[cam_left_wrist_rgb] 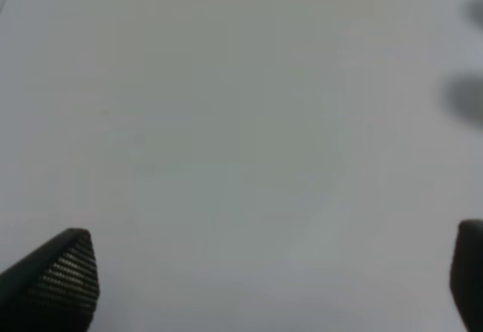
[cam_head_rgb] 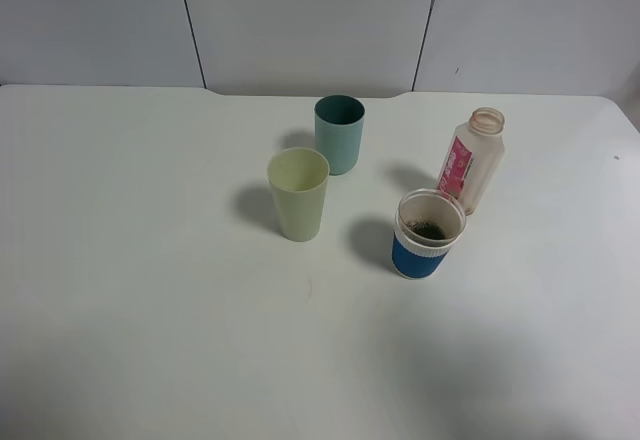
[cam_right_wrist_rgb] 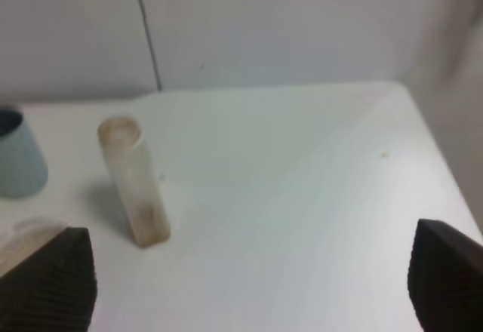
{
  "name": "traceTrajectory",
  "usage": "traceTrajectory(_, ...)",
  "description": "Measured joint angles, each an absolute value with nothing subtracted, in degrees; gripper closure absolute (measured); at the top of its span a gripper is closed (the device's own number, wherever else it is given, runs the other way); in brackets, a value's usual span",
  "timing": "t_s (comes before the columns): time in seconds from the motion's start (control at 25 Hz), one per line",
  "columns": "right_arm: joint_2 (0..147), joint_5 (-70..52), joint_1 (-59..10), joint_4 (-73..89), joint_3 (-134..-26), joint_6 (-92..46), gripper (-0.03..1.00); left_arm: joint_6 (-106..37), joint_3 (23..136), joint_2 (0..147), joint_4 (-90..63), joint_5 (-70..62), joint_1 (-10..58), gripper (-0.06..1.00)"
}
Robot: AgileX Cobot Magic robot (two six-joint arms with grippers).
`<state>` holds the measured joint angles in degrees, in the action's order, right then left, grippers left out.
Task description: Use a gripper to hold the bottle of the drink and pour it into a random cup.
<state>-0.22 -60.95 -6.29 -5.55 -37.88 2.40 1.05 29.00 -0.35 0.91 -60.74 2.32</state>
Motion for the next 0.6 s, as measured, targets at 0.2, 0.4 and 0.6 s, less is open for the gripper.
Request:
traceTrajectory(0.2,-0.2,-60.8,-5.4,-2.0,-32.8,-3.2,0.16,1.0,29.0,-0.4,0.9,-60.7,2.3,0.02)
traceTrajectory(0.4,-0.2,-61.0,-5.3,-1.3,-29.1,-3.8,0.16,1.0,29.0,-0.4,0.9,-60.7,2.3,0.02)
traceTrajectory(0.6,-0.2,-61.0,-5.3,-2.5,-29.0,-2.2,0.16,1.0,29.0,-0.4,0.9,-60.7,2.3,0.02)
